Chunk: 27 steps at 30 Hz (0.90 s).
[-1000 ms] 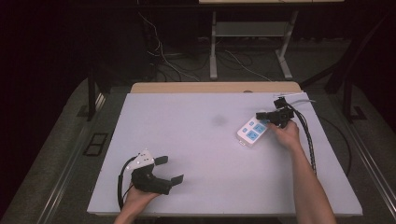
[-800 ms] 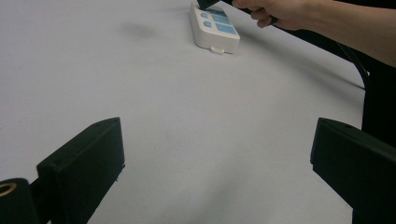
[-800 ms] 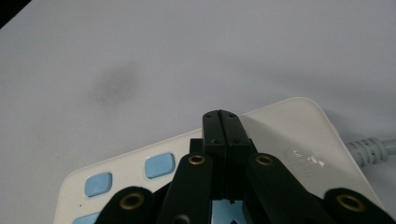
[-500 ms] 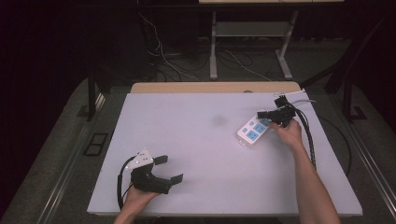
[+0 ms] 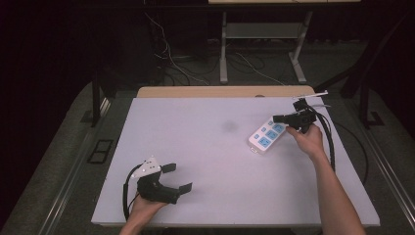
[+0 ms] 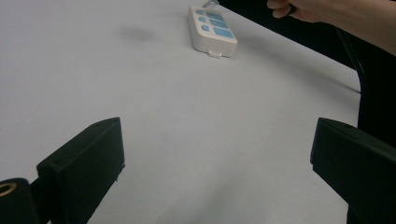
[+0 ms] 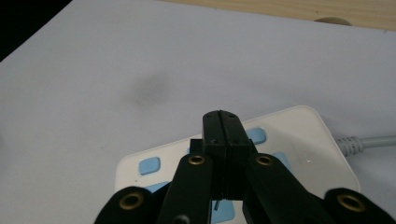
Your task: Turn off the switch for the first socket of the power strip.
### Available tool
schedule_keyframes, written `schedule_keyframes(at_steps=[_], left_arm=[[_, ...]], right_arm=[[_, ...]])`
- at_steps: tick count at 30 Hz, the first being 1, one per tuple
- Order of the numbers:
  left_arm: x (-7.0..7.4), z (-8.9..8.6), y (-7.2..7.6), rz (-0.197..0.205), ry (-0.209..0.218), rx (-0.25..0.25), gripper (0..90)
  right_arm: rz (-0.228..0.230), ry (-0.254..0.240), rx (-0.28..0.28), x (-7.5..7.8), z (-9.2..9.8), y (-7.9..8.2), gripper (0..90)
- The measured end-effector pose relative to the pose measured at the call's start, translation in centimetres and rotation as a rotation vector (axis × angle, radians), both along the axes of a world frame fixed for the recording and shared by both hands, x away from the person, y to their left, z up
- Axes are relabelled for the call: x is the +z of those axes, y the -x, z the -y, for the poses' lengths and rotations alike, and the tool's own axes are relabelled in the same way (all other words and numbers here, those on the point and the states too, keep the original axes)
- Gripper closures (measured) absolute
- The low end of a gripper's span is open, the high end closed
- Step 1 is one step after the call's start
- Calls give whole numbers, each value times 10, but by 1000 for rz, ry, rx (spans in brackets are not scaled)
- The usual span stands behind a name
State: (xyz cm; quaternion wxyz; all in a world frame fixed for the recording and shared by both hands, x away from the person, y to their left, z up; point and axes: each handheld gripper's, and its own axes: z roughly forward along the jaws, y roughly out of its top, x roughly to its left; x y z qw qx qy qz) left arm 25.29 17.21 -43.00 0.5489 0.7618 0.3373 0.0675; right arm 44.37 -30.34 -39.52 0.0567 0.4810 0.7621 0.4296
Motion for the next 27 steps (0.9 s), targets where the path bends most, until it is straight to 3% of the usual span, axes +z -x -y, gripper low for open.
schedule_keyframes(at_steps=[11, 19, 27], left_arm=[[0, 1, 0, 0, 0, -5, 13], [0, 2, 0, 1, -2, -6, 13], [0, 4, 0, 0, -4, -10, 13]], right_arm=[[19, -22, 2, 16, 1, 21, 885], [28, -36, -21, 18, -2, 40, 722], [52, -61, -39, 24, -7, 61, 471]])
